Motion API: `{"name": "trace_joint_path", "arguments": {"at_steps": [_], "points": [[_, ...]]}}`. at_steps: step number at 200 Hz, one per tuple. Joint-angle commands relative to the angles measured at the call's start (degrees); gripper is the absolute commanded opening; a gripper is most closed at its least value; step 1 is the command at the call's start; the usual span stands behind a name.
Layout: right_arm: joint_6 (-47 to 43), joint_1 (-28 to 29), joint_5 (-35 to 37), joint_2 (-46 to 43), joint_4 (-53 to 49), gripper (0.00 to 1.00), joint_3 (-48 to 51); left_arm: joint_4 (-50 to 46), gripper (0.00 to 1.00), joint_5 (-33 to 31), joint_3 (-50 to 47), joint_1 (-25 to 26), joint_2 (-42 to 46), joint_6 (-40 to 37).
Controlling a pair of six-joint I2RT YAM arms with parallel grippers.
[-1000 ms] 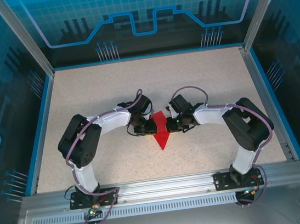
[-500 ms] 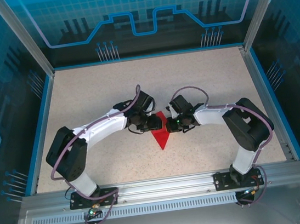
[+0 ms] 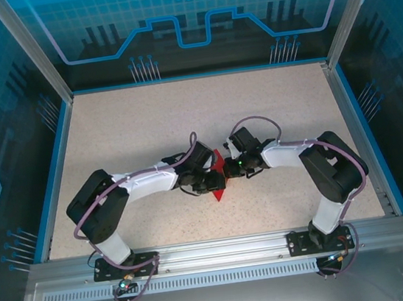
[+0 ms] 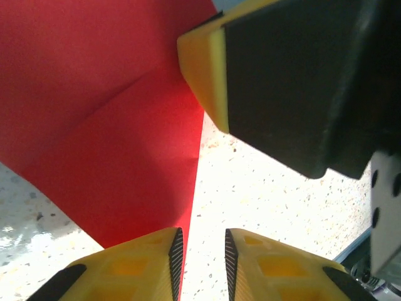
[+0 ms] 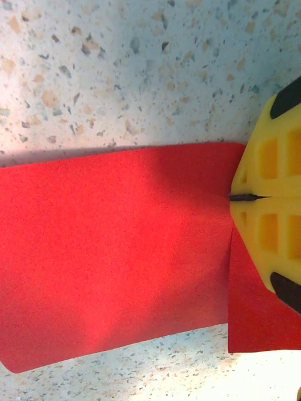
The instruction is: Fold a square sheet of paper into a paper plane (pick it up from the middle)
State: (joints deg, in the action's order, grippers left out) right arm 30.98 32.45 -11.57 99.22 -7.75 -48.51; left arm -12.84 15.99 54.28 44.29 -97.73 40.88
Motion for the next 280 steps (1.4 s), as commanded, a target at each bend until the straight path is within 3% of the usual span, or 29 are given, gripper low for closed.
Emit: {"name": "trace_joint_path", "arguments": {"at_steps": [1,137,217,257,280], "points": [[-1.17,-0.72,2.78,3.86,-7.01,0.0,2.89,5.07,0.26,1.84,-1.57,0.53,-0.73,2.01],[-1.49,-1.03,2.78,3.78,-8.09,0.0,2.37,4.16,0.23,-0.37,-4.32,1.82,-3.68,-0.09],[-1.98,-1.18,3.07,3.91,-8.31,0.0,2.39,-2.86,0.15,-5.61,-1.37,4.21,-5.71,-3.38],[-2.11,-1.51,3.27,4.04,-8.33,0.0,2.76,-7.28,0.15,-8.91,1.04,6.09,-6.48,-6.15],[-2.19,-1.6,3.31,4.03,-8.34,0.0,2.98,-8.02,0.2,-9.4,1.68,6.51,-6.03,-6.77]]}}
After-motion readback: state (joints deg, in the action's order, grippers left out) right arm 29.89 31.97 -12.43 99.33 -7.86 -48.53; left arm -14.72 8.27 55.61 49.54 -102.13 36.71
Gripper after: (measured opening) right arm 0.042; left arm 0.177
